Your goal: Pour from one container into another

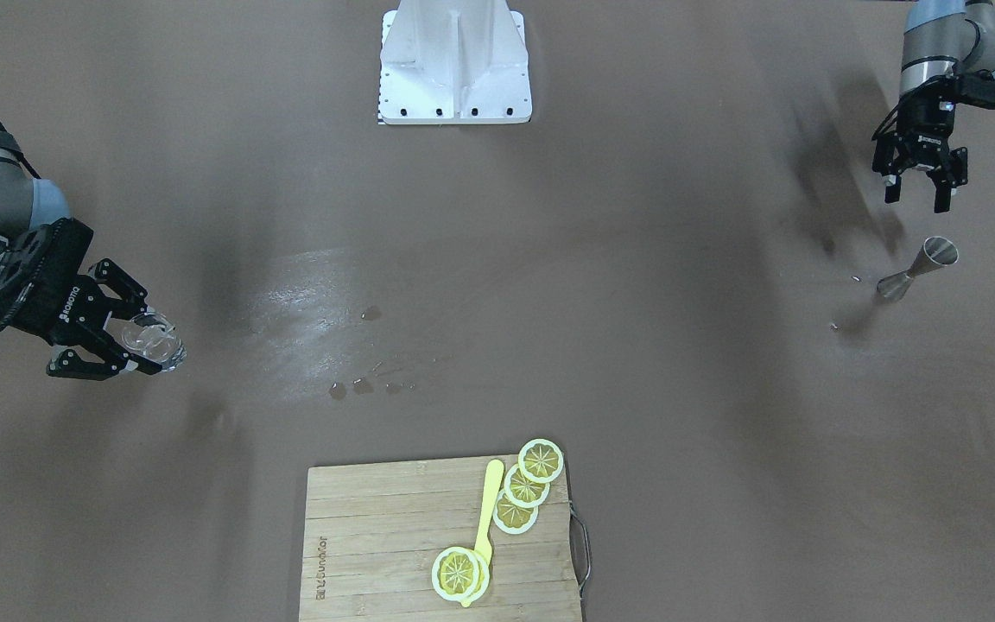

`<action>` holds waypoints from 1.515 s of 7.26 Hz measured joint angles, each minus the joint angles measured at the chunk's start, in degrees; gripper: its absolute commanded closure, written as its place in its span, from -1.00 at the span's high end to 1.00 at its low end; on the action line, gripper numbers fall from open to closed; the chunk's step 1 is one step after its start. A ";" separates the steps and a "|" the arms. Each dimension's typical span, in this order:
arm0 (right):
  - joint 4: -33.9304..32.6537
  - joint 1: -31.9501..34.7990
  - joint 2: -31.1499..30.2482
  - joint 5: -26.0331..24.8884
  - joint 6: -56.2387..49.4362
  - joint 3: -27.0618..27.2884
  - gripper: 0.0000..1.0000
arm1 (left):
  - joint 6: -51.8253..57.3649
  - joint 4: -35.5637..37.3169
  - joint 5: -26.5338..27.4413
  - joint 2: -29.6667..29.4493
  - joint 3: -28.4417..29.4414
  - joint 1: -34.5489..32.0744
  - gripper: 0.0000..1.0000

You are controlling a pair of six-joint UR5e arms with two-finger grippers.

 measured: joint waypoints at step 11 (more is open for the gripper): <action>-7.56 2.76 -0.89 8.73 2.14 6.62 -1.00 | -14.55 27.90 3.01 -3.96 -1.18 -7.04 0.91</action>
